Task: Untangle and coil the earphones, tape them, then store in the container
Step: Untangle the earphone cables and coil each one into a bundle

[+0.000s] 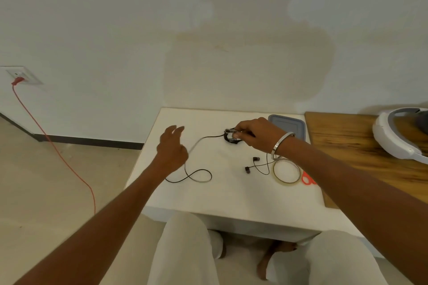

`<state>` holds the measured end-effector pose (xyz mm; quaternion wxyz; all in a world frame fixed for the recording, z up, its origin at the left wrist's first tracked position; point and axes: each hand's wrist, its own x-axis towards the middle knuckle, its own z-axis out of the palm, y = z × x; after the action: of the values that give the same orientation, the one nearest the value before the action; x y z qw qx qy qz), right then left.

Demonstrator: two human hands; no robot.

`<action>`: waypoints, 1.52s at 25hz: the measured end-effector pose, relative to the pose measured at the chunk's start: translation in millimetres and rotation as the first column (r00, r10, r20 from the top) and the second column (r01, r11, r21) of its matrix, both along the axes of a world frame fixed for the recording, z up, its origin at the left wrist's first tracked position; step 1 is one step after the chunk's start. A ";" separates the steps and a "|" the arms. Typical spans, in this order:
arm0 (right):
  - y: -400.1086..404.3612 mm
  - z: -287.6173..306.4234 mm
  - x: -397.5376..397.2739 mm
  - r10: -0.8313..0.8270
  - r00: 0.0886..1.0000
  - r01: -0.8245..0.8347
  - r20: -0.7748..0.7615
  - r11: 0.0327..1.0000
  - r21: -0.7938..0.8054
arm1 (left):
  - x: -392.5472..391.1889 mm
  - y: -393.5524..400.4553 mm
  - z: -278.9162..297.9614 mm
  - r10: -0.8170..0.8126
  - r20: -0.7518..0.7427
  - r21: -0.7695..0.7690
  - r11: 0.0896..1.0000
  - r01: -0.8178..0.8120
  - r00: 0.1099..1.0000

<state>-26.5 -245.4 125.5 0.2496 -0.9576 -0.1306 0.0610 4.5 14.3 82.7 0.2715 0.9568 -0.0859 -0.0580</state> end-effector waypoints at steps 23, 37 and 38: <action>-8.8 -1.7 -2.1 0.029 1.000 -0.029 -0.006 0.997 -0.070 | -3.7 -24.3 40.3 -0.258 0.137 -0.216 0.934 0.283 0.956; -24.5 14.1 -12.7 0.052 0.998 -0.054 -0.021 0.991 -0.125 | -11.6 -23.9 34.8 -0.246 -0.126 0.204 0.942 0.268 0.961; -17.1 15.6 -12.1 0.070 0.997 -0.072 -0.026 0.990 -0.118 | -22.4 -38.2 39.0 -0.357 -0.090 0.049 0.931 0.363 0.930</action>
<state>-38.6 -262.5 141.1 0.1910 -0.9648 -0.1581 0.0879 -17.9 -23.9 121.6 0.2284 0.9300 -0.2470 -0.1478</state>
